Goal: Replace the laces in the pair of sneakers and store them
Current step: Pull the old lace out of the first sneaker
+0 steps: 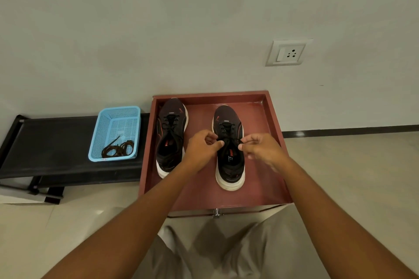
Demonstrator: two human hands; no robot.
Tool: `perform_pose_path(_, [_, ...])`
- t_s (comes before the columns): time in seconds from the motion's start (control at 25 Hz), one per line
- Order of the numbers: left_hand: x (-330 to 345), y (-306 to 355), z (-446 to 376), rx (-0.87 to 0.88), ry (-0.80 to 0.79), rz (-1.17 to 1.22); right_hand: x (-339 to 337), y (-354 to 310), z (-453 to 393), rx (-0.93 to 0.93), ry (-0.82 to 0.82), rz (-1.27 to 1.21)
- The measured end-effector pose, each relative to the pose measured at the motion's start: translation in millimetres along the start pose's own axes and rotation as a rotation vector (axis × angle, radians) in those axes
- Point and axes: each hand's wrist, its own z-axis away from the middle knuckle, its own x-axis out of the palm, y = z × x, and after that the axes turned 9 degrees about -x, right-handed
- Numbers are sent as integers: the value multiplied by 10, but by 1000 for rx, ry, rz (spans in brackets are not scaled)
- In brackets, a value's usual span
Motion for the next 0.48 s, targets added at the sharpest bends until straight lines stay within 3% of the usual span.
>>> perform_pose_path(0.16, [73,-31,74,-12,29,-18,99,107,-13,-32,72,-29])
perform_pose_path(0.48, [122,-61,110,-2,79,24,99,124,6,-27,62,-114])
